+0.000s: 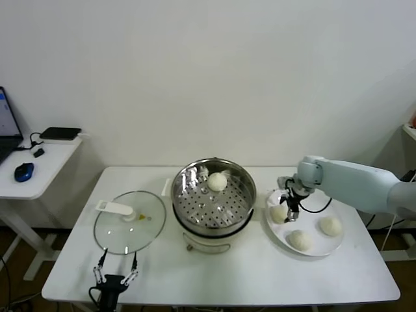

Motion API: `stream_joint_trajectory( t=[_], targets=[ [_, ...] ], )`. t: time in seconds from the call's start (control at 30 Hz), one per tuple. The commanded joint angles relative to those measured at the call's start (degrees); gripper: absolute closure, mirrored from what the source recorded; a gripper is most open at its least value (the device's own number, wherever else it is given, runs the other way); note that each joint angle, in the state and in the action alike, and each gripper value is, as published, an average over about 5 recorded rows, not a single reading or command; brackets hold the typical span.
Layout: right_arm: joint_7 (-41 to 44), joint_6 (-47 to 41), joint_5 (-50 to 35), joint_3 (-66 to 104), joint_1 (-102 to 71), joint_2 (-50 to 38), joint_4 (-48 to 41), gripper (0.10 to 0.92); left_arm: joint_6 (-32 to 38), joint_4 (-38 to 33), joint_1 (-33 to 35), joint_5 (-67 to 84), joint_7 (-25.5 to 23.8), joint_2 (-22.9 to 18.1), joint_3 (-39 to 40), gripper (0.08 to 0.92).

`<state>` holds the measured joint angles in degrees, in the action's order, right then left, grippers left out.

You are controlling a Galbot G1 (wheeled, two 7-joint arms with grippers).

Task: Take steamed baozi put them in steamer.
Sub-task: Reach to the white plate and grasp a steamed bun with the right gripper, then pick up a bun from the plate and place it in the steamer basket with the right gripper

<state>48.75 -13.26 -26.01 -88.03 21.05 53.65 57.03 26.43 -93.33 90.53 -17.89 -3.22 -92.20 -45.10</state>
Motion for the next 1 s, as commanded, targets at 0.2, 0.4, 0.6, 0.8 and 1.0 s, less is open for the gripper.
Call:
stream_joint_trajectory(
  t=[0.2,0.4,0.6,0.8,1.0],
  targets=[
    [0.8,-0.1,0.0,0.2,1.3,-0.5,1.0,0.380,-0.1,-0.3,0.2,-0.1,0.0,-2.0,-0.1,0.177],
    [2.1,0.2,-3.5,-5.1,9.6,-2.5,4.6,0.395,-0.2,-0.8,0.5,-0.5,0.2,-2.1,-0.1,0.177],
    [4.6,0.8,-10.9,-15.8,26.2,-4.5,12.8,0.406,-0.5,-1.6,1.0,-0.8,0.2,-2.0,-0.1,0.177],
    [6.2,-0.3,-21.7,-24.9,44.0,-4.5,24.2,0.406,-0.9,-2.2,1.3,-1.1,0.1,-2.0,0.1,0.177],
    [6.4,-3.0,-29.5,-27.6,54.3,-1.9,32.9,0.406,-1.3,-2.8,1.4,-1.2,0.1,-2.0,0.5,0.177]
  ],
)
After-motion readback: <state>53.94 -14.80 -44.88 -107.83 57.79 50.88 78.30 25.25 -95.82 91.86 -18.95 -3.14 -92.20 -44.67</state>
